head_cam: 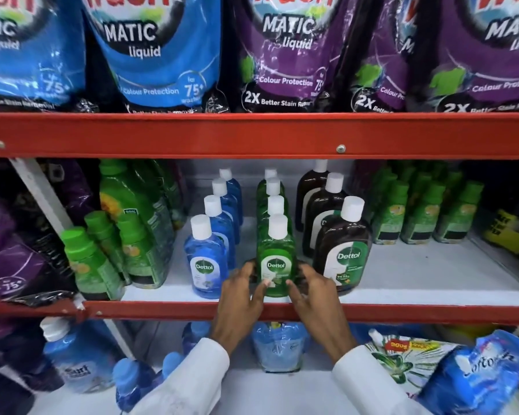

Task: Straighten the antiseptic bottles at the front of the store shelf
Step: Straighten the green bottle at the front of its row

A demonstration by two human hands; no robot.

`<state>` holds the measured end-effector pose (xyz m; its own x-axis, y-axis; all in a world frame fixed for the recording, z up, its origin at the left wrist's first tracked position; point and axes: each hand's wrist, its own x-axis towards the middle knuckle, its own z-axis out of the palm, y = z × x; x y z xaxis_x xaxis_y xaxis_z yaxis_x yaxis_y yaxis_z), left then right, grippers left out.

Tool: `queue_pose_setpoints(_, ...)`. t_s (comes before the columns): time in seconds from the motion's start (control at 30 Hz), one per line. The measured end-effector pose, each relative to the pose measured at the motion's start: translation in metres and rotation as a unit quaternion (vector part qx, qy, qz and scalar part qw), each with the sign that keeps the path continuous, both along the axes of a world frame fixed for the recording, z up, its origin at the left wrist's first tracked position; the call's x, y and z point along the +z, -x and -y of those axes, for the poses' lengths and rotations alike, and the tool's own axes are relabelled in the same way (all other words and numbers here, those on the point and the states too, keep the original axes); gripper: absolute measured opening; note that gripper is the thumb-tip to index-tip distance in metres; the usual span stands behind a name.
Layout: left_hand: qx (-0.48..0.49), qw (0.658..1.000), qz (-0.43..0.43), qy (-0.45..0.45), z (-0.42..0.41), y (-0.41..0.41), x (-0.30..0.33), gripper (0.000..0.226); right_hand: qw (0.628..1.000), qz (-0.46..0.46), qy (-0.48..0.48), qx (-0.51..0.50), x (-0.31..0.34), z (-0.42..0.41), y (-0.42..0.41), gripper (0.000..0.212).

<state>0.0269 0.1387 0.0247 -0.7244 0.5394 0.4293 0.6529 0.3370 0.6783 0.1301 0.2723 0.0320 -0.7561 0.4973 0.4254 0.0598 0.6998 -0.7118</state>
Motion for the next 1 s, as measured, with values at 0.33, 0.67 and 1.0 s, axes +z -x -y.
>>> queue_pose_setpoints(0.33,-0.023,0.999,0.029,-0.028,0.009,-0.009,0.006,0.037,0.998,-0.035,0.038,-0.048,0.001,0.005,-0.009,0.038)
queue_pose_setpoints(0.67,0.167,0.969,-0.017,-0.183,0.090,0.012,0.018,0.043,0.990,-0.137,-0.001,0.016,0.011,0.081,0.021,0.033)
queue_pose_setpoints(1.0,0.027,0.993,0.090,-0.076,0.095,0.062,-0.006,0.036,1.000,-0.016,-0.011,0.001,-0.005,0.093,0.065,0.029)
